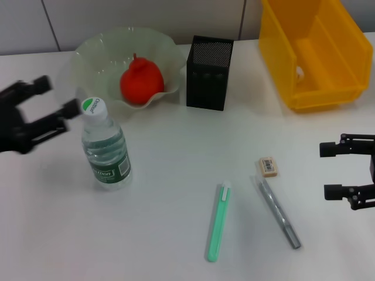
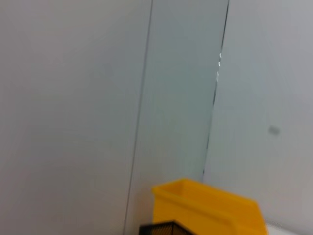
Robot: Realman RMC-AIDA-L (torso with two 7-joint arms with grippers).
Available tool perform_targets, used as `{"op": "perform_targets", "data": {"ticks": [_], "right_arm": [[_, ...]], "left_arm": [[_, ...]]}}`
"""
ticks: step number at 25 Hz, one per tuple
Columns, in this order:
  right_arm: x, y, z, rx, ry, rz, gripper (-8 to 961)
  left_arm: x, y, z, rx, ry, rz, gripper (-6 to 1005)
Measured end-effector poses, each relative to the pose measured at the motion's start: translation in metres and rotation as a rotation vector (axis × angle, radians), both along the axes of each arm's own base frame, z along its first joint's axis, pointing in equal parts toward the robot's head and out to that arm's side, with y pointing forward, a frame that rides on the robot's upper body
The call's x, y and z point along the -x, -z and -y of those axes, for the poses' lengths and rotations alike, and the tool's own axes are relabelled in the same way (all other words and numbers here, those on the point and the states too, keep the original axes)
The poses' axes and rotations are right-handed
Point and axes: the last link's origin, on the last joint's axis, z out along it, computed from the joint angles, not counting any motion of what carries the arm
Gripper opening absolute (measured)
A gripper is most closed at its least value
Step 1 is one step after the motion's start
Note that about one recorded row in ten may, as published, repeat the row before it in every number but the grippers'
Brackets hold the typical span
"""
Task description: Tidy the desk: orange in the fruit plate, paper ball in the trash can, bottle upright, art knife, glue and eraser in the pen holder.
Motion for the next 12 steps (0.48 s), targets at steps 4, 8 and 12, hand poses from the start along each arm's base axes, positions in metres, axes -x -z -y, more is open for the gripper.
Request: {"op": "perform_targets", "data": {"ticks": [4,8,12], "right_arm": [[-0.001,-0.002,0.000,-0.016,0.012,-0.009,814],[-0.003,-0.005,0.000,-0.061,0.034,-0.034,814],[-0.004,-0.007,0.001,-0.082,0.053,-0.048,815]], "left_arm": [[0.018,-0.021,0.019,0.021,0.036,0.043,788],[0.037,-0.027,0.038,0.058,0.064,0.053,786],[0.063,-0.003,0.060,0.168,0.069,0.022,785]]}}
